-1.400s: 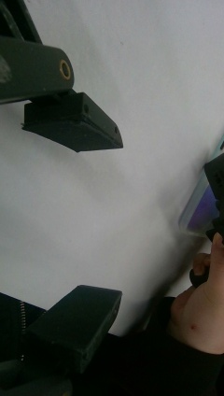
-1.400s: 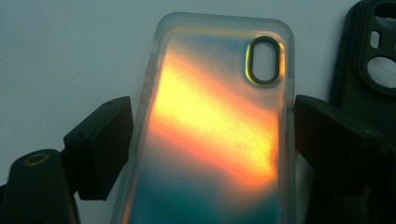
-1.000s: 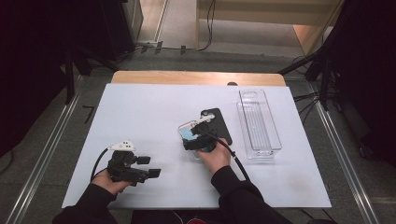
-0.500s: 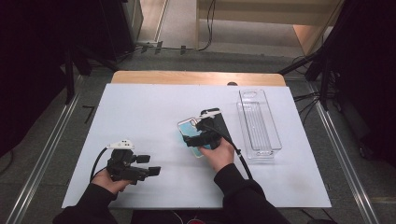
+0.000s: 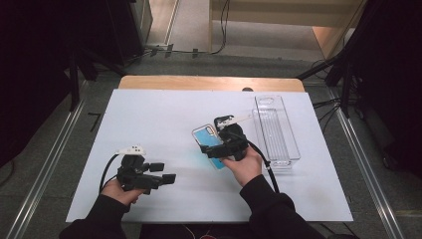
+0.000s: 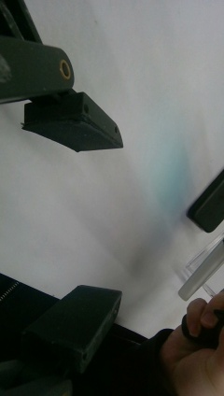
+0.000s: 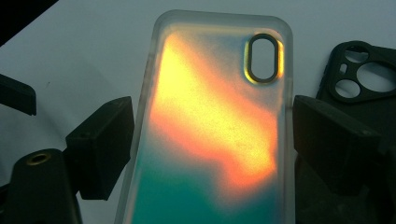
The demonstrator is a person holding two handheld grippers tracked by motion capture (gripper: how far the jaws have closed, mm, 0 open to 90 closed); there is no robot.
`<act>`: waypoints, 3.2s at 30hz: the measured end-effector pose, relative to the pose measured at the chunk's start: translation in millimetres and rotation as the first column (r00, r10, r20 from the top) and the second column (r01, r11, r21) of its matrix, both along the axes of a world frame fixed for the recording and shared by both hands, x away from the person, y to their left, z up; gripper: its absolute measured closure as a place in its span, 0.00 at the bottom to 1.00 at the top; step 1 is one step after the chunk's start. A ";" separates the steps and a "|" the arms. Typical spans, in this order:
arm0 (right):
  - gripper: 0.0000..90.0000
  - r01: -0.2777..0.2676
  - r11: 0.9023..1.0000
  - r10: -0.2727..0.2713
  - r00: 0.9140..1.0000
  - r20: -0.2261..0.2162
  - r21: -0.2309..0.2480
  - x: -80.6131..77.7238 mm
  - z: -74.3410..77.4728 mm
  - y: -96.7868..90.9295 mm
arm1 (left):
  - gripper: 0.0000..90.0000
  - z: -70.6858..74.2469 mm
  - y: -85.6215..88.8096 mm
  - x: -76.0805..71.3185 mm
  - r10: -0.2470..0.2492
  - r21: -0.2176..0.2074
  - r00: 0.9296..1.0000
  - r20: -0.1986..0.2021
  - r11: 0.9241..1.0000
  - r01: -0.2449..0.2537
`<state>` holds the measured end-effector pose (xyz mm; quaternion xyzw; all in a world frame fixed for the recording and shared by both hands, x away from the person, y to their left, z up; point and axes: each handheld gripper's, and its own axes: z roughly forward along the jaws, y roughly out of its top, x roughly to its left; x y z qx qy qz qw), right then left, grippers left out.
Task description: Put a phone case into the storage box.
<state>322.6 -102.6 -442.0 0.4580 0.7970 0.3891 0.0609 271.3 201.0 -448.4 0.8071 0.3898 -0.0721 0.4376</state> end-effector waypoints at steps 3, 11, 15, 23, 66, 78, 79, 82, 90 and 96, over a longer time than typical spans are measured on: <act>0.16 0.002 1.000 -0.002 1.000 0.000 0.017 -3.7 1.6 -5.2 | 0.26 3.2 -6.5 2.8 -0.004 -0.005 1.000 -0.006 1.000 0.004; 0.16 0.004 0.999 -0.004 1.000 0.015 0.033 -14.1 4.3 -15.5 | 0.25 12.4 -19.7 9.4 -0.007 -0.012 1.000 -0.020 1.000 0.007; 0.16 0.013 0.999 -0.013 1.000 0.019 0.044 -18.8 4.5 -16.5 | 0.25 21.3 -27.6 15.7 -0.003 -0.017 1.000 -0.031 1.000 0.003; 0.16 0.054 0.994 -0.057 0.998 0.027 0.094 -27.5 2.8 -21.0 | 0.26 36.6 -40.2 29.7 0.030 -0.019 0.999 -0.034 0.999 -0.030; 0.16 0.170 0.956 -0.191 0.979 0.069 0.239 -48.2 -21.6 16.8 | 0.33 42.2 -82.5 69.3 0.140 0.049 0.989 -0.054 0.989 -0.138; 0.16 0.182 0.941 -0.213 0.973 0.082 0.284 -51.7 -22.8 22.9 | 0.46 37.9 -85.4 74.6 0.193 0.045 0.978 -0.077 0.981 -0.190; 0.16 0.181 0.940 -0.213 0.973 0.085 0.291 -52.5 -22.5 23.3 | 0.51 37.9 -84.7 75.1 0.200 0.038 0.976 -0.082 0.980 -0.197; 0.16 0.179 0.938 -0.215 0.972 0.093 0.297 -53.5 -21.8 23.8 | 0.62 38.1 -82.8 75.4 0.213 0.020 0.973 -0.085 0.977 -0.212; 0.16 0.162 0.936 -0.208 0.971 0.119 0.313 -54.0 -21.8 24.4 | 0.86 37.7 -78.4 75.0 0.199 -0.066 0.971 -0.133 0.976 -0.209; 0.15 0.156 0.942 -0.208 0.966 0.152 0.297 -54.5 -22.6 27.2 | 0.90 39.1 -77.5 73.8 0.206 -0.092 0.966 -0.156 0.971 -0.222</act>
